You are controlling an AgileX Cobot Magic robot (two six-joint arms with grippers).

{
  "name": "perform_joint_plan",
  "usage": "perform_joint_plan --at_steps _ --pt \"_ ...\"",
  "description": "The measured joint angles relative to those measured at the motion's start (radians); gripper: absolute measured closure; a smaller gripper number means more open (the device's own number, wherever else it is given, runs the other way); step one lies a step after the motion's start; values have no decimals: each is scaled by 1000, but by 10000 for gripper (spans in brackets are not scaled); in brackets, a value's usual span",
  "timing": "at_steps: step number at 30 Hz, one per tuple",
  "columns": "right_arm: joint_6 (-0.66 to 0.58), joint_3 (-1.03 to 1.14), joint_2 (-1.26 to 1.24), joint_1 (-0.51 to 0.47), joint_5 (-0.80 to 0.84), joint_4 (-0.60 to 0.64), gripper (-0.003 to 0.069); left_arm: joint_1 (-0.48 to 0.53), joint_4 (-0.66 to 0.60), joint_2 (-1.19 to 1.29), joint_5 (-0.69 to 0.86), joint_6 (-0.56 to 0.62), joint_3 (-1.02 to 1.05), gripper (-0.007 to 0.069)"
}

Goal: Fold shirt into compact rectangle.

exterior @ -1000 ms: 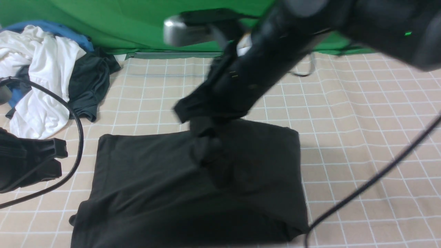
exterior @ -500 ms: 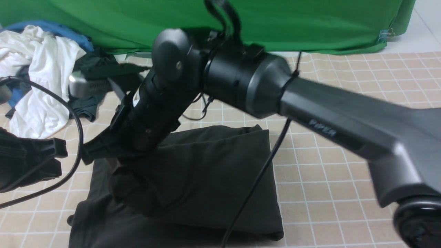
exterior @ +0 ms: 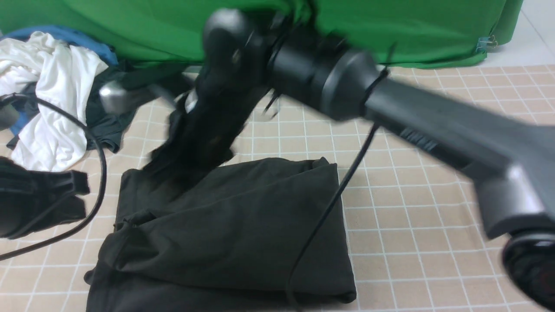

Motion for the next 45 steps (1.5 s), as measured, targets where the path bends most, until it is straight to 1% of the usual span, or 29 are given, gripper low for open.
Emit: perform_joint_plan --at_steps 1,2,3,5,7,10,13,16,20,22,29,31,36,45 --pt "5 -2 -19 -16 13 -36 369 0 -40 5 -7 29 0 606" --pt "7 -3 -31 -24 17 -51 419 0 -72 12 -11 47 0 606" --pt "17 -3 -53 -46 25 -68 513 -8 -141 33 -18 86 0 606" --pt "23 4 -91 -67 27 -83 592 -39 -199 82 -37 125 -1 606" --pt "24 38 -124 -78 28 -86 615 -79 -213 131 -52 138 -1 606" --pt "24 142 -183 -82 30 -86 620 -162 -216 236 -115 141 -1 606" --pt "21 300 -234 -82 34 -83 621 -201 -213 341 -154 135 -1 606" --pt "20 428 -252 -82 39 -83 621 -202 -167 405 -150 123 -1 606" --pt "19 591 -253 -82 19 -83 621 -202 6 443 -129 -4 10 606" --pt "19 644 -253 -82 -9 -83 621 -202 56 442 -124 -51 27 606" --pt "19 821 -253 -82 -150 -82 621 -205 102 371 -133 -117 76 606" --pt "19 844 -253 -83 -181 -81 621 -206 124 356 -140 -134 89 606" --pt "19 857 -253 -83 -206 -79 621 -206 237 368 -172 -246 139 606" --pt "6 856 -234 -83 -207 -83 621 -207 235 375 -179 -267 143 606"
